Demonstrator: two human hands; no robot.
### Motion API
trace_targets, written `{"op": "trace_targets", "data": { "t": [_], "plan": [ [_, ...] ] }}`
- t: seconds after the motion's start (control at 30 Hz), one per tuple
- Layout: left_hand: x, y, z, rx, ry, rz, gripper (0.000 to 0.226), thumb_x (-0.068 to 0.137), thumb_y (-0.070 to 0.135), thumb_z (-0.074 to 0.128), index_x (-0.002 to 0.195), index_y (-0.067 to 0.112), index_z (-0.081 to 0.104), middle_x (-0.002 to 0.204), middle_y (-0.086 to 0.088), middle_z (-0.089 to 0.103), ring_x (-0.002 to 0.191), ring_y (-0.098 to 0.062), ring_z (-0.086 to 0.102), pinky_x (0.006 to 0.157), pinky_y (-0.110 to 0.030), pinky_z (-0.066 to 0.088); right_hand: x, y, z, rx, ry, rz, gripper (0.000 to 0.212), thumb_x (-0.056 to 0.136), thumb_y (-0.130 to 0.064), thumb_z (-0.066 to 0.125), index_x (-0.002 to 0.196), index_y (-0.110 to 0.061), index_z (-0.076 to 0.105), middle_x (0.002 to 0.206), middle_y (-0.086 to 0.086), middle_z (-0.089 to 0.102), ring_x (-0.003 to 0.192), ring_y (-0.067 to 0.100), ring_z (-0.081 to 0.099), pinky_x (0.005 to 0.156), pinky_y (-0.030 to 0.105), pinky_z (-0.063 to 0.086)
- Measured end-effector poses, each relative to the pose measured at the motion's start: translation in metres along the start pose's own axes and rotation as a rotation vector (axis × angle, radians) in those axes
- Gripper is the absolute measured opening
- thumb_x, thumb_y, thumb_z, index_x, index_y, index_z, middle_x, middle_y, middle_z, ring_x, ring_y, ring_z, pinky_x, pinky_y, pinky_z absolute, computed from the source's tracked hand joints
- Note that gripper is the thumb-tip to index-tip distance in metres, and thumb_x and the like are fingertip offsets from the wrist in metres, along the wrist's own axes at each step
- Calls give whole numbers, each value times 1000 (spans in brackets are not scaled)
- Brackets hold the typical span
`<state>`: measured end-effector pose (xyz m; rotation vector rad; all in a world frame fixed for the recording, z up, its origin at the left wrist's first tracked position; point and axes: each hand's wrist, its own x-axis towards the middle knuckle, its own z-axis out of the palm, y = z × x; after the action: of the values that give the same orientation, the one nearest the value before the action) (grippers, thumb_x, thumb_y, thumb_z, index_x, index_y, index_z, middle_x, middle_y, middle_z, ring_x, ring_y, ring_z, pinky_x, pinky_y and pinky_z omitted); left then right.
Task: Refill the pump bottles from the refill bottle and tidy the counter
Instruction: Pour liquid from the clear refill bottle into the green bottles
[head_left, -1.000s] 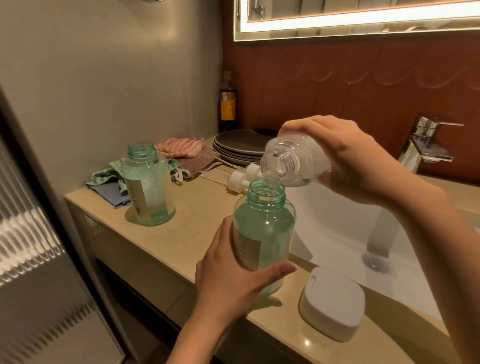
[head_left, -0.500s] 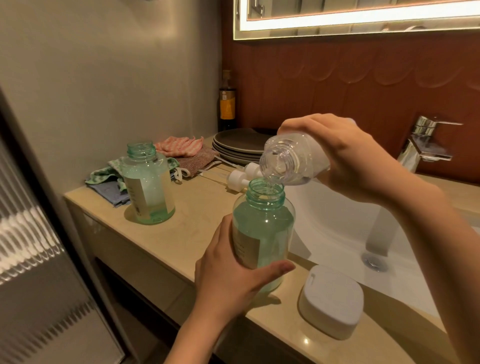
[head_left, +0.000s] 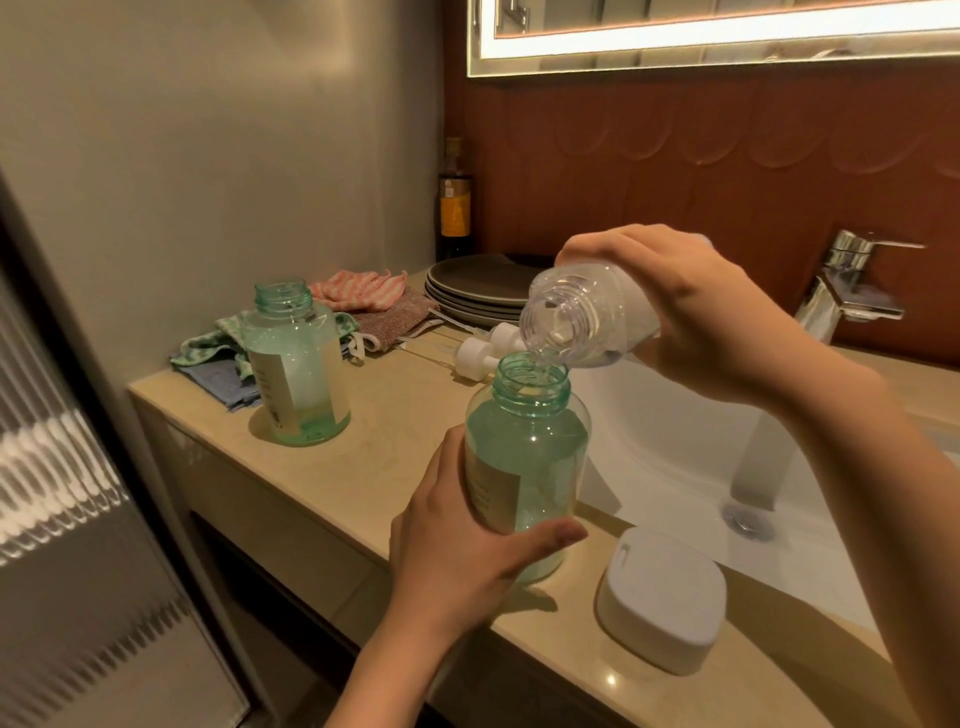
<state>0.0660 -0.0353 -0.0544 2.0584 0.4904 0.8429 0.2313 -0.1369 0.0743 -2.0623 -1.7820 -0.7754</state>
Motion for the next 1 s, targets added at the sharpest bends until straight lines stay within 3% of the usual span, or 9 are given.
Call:
{"op": "trace_targets", "data": {
  "t": [0.1, 0.27, 0.67, 0.83, 1.0],
  "plan": [
    [1, -4, 0, 2, 6, 47, 83, 36, 103, 25, 103, 54, 34, 101, 33, 49, 92, 23, 44, 71, -8, 35, 0, 0, 0, -5, 2, 0, 76, 67, 7, 78, 132, -19, 48, 125, 8, 57, 113, 29, 51, 88, 31, 29],
    [0, -9, 2, -41, 31, 114, 63, 57, 96, 2, 104, 66, 31, 101, 33, 53, 90, 14, 51, 66, -10, 36, 0, -1, -1, -10, 4, -1, 76, 67, 7, 77, 133, -19, 48, 126, 8, 57, 114, 28, 50, 90, 31, 28],
    [1, -13, 4, -42, 41, 151, 64, 63, 93, 3, 102, 56, 37, 98, 26, 54, 86, 8, 53, 63, -7, 34, 0, 0, -1, -20, 8, -8, 77, 67, 8, 76, 133, -20, 47, 126, 7, 57, 114, 29, 51, 90, 31, 26],
    [2, -14, 4, -19, 54, 147, 58, 63, 93, 3, 103, 63, 33, 98, 26, 55, 86, 7, 54, 65, -18, 38, 0, -1, -1, -12, 3, -1, 76, 69, 5, 77, 133, -21, 46, 126, 6, 57, 115, 27, 50, 91, 30, 25],
    [2, -13, 5, -23, 52, 151, 56, 63, 93, 3, 103, 65, 32, 102, 27, 55, 90, 9, 54, 70, -20, 42, 0, -1, -1, -15, 2, 0, 75, 69, 5, 77, 133, -21, 47, 126, 6, 57, 115, 27, 50, 92, 30, 26]
  ]
}}
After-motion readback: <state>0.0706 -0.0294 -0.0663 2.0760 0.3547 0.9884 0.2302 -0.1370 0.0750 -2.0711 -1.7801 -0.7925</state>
